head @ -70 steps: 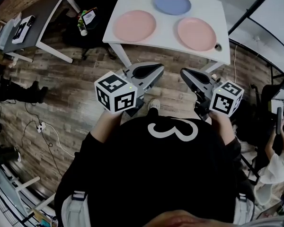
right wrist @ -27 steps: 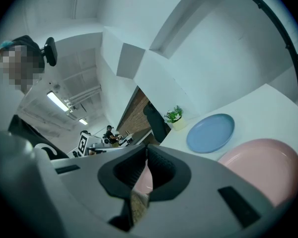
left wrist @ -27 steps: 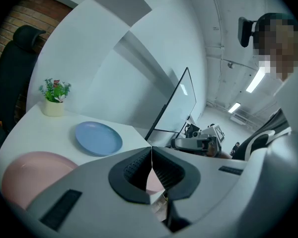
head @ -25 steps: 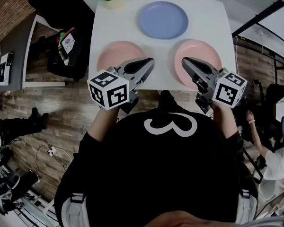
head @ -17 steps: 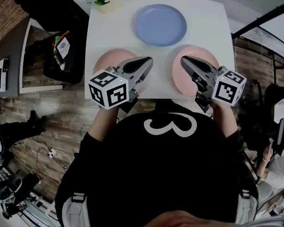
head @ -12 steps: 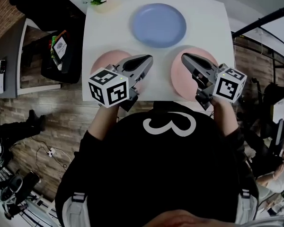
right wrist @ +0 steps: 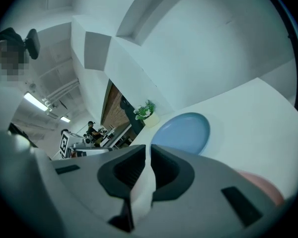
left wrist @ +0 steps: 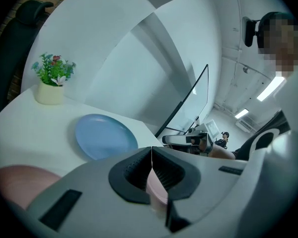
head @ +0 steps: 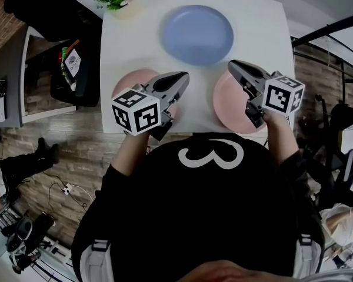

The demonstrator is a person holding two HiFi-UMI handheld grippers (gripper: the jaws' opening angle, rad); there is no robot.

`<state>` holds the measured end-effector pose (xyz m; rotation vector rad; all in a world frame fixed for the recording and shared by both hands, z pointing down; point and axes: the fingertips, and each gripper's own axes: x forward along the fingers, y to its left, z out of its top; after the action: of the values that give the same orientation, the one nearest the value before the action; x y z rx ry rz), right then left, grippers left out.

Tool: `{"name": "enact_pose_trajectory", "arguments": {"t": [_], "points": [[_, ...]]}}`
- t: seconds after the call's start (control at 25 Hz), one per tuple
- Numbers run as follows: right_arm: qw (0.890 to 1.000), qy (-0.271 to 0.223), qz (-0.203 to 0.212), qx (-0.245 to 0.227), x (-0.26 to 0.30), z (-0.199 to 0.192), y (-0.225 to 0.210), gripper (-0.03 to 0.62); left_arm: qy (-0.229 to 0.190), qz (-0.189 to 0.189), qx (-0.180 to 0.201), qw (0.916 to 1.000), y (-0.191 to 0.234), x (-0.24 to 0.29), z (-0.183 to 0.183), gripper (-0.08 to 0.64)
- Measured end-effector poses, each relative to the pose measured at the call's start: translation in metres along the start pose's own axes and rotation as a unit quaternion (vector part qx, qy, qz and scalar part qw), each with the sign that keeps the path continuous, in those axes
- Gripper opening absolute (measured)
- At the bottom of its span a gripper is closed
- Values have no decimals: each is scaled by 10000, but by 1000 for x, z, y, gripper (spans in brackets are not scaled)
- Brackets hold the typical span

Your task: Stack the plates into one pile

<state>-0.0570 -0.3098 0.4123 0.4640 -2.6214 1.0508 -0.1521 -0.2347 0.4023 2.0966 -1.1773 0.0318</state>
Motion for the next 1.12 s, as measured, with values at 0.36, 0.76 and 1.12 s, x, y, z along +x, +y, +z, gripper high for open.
{"name": "enact_pose_trajectory", "arguments": {"t": [0.36,0.76,1.12], "points": [[9998,70,-208,3,16,23,-43,29,168,33,-108,9998,14,10,-4,17],[9979,431,-411,257,38,25,-96,121,395,75,-135,9991,28,21,-9,17],[9932,779,-715,477,54,31,-135,138,418,162,-228,9987,35,25,-12,17]]}}
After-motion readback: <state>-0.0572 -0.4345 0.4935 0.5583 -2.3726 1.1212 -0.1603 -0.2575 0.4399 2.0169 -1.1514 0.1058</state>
